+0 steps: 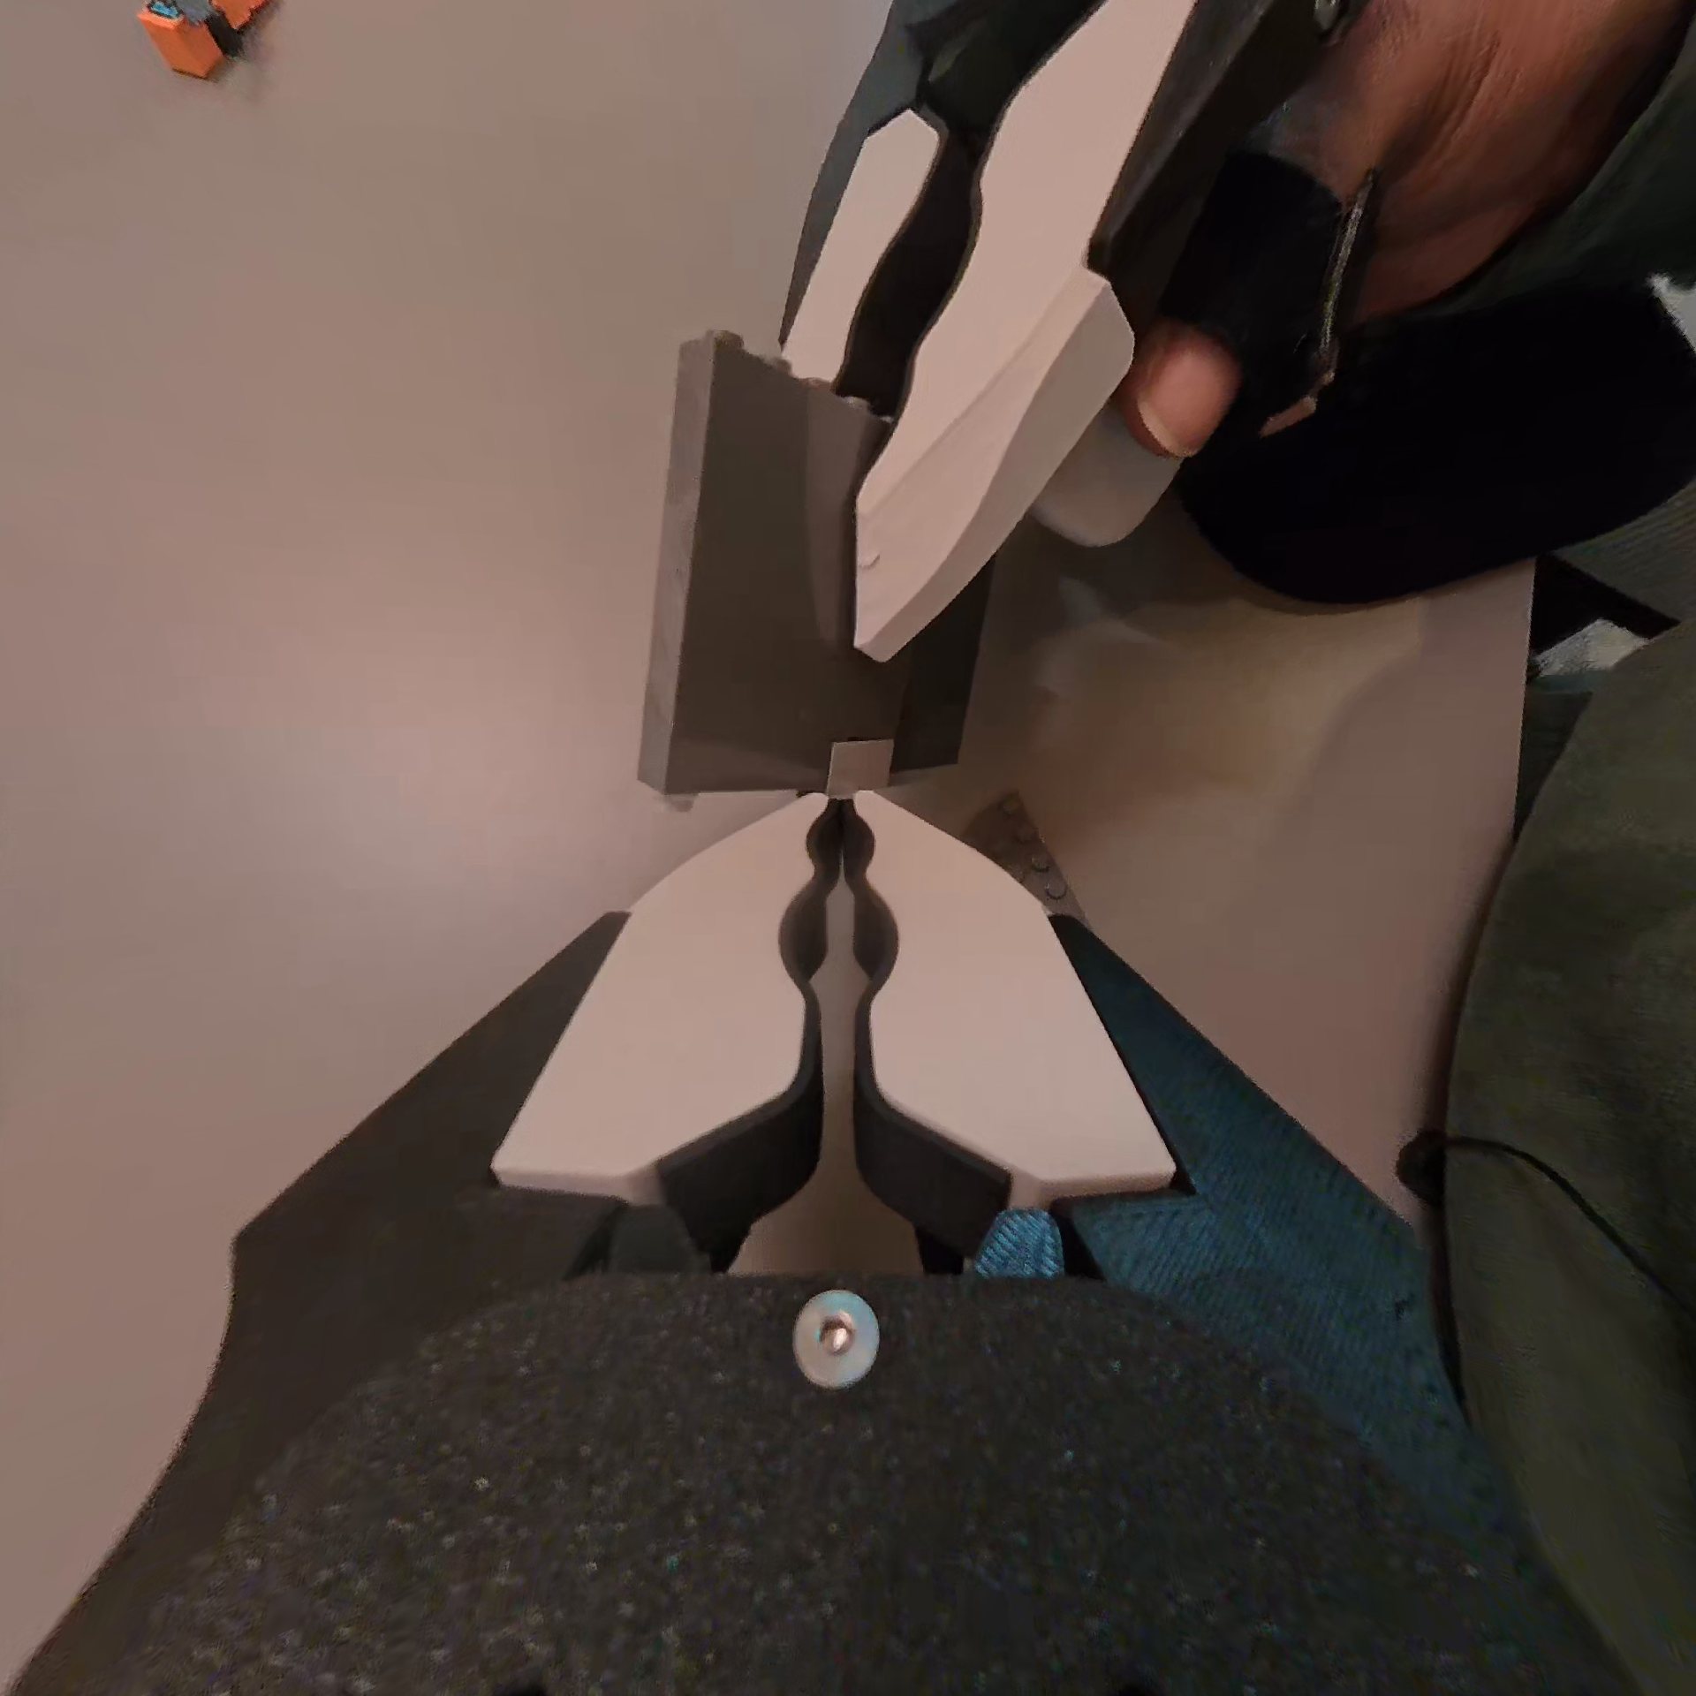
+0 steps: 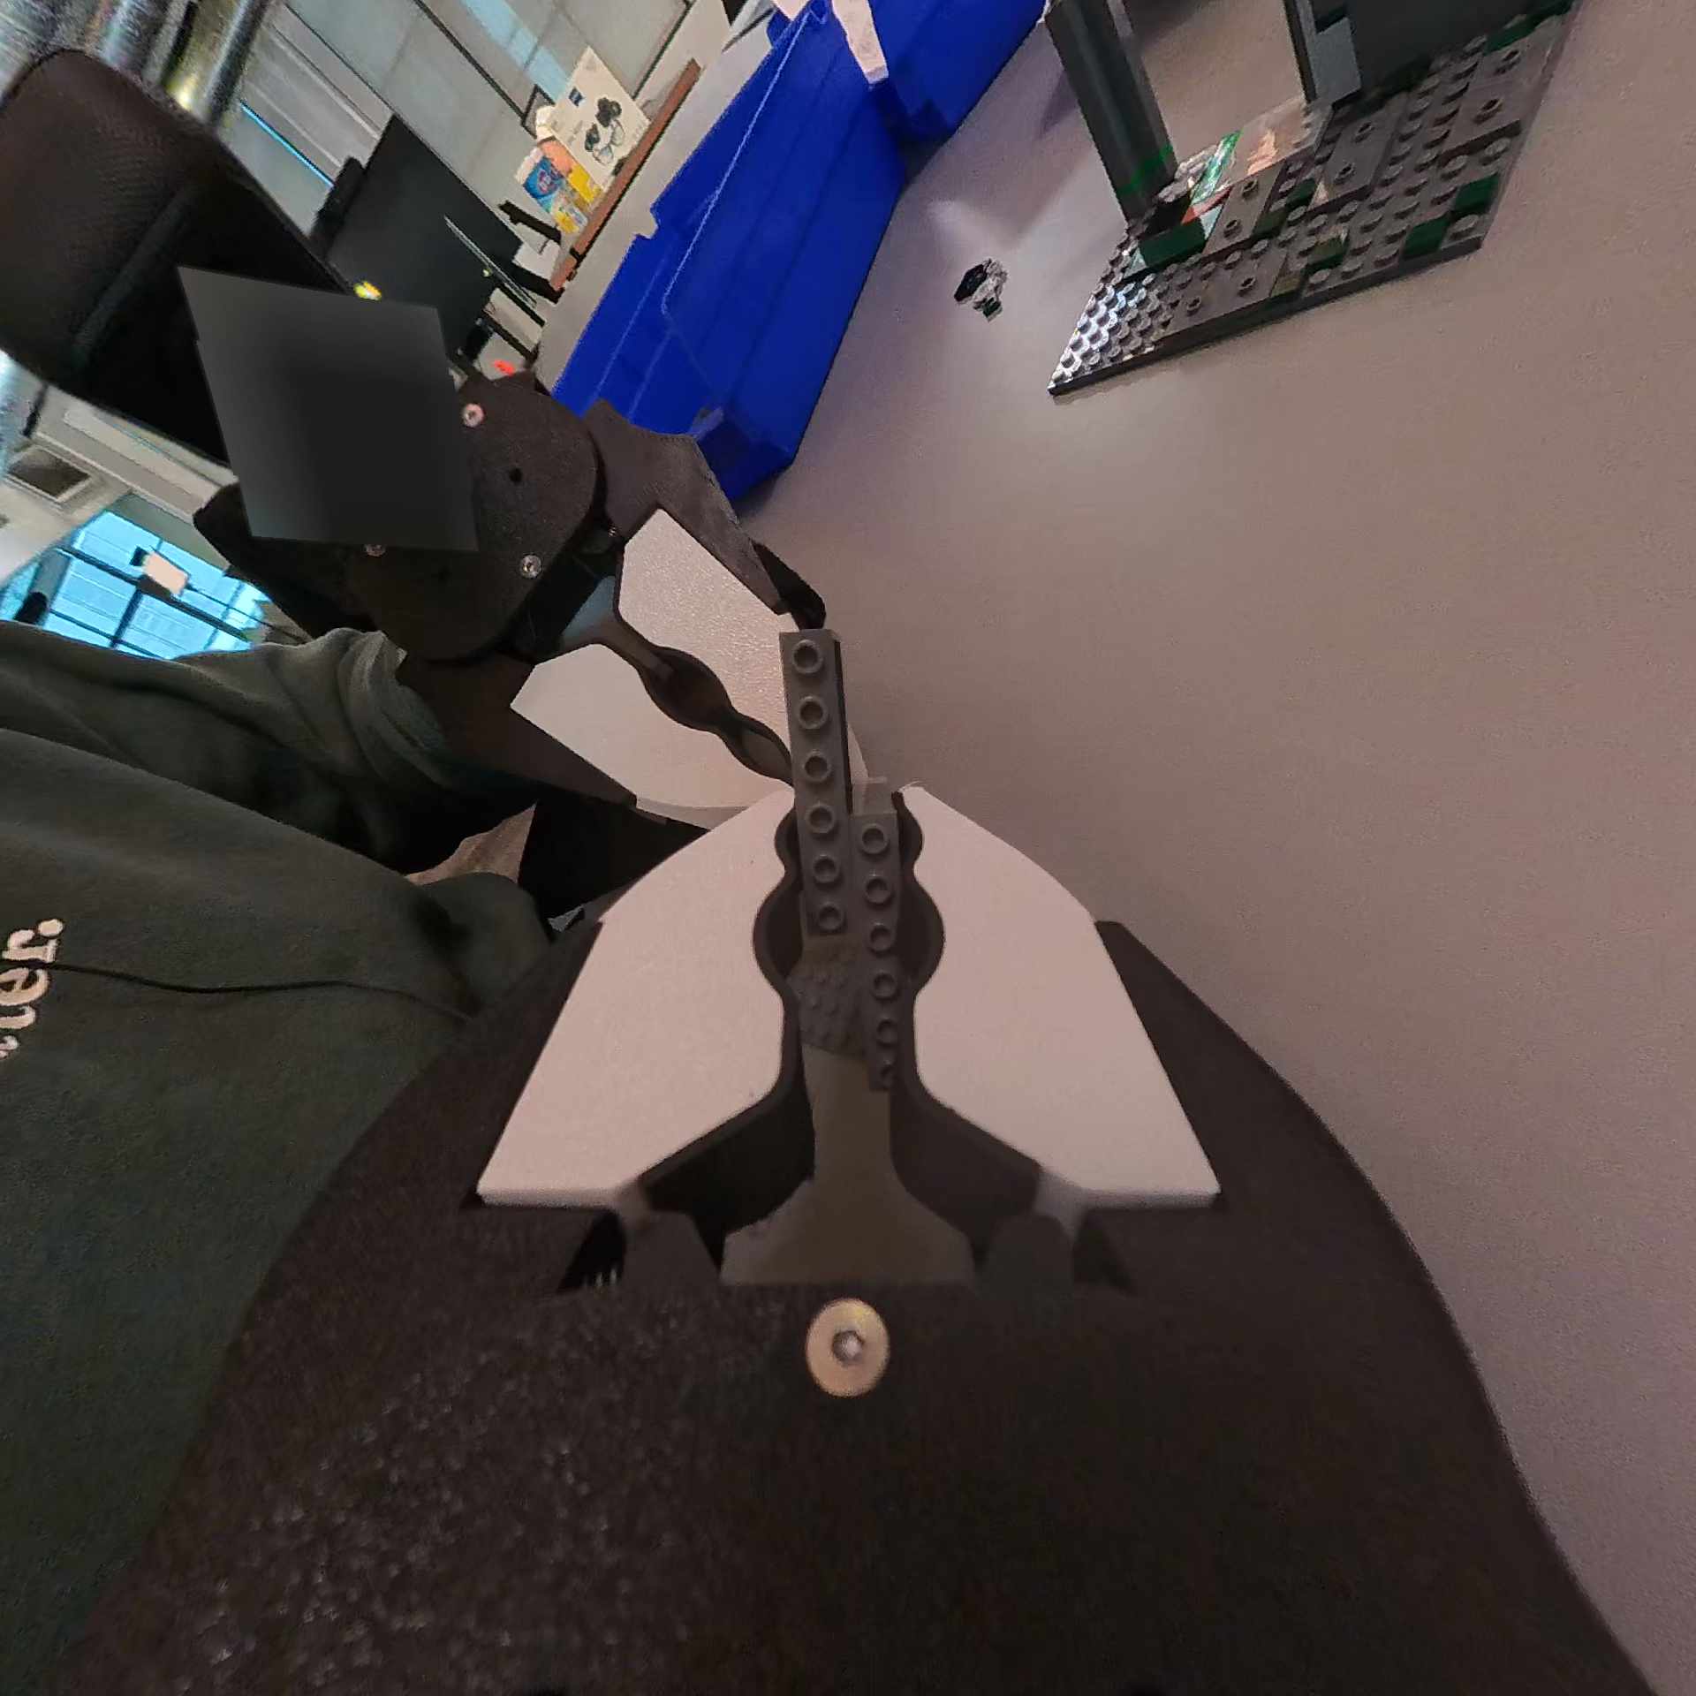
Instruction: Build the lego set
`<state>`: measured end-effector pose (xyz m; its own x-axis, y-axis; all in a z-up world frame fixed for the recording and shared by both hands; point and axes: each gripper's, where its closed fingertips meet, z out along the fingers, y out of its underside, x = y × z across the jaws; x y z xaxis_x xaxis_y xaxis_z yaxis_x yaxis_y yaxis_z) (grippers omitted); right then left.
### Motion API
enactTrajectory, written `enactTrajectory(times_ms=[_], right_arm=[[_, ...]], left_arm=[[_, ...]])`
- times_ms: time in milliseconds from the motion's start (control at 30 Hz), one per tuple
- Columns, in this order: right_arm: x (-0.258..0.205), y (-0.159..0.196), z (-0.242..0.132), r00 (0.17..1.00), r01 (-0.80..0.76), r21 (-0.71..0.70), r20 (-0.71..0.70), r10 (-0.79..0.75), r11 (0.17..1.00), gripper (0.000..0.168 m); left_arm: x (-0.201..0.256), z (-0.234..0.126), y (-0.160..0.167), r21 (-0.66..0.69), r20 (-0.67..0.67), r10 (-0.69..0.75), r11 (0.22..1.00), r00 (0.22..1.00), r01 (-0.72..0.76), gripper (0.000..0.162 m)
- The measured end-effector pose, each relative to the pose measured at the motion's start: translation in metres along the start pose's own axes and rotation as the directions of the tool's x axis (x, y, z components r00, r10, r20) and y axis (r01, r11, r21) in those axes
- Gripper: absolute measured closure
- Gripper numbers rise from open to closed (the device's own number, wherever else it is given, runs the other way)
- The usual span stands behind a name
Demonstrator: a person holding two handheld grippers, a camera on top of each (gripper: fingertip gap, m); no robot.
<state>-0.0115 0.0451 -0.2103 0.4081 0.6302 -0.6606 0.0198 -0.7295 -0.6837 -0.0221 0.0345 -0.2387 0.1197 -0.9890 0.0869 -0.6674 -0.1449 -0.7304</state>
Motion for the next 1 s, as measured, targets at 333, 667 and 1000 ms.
enactTrajectory(times_ms=[333, 667, 1000], right_arm=[[0.024, -0.006, -0.017, 0.907, 0.309, -0.454, -0.126, -0.403, 0.836, 0.152], [0.006, 0.002, 0.004, 0.835, 0.461, -0.629, 0.069, -0.546, 0.626, 0.152], [-0.012, -0.046, -0.009, 0.707, 0.657, -0.322, -0.053, -0.706, 0.682, 0.103]], left_arm=[[-0.027, -0.019, -0.02, 0.232, 0.0, -0.032, 0.972, 0.999, 0.031, 0.154], [-0.008, -0.012, -0.03, 0.295, -0.134, 0.158, 0.949, 0.978, -0.113, 0.152], [-0.018, -0.049, -0.055, 0.445, -0.522, -0.167, 0.783, 0.836, 0.435, 0.157]])
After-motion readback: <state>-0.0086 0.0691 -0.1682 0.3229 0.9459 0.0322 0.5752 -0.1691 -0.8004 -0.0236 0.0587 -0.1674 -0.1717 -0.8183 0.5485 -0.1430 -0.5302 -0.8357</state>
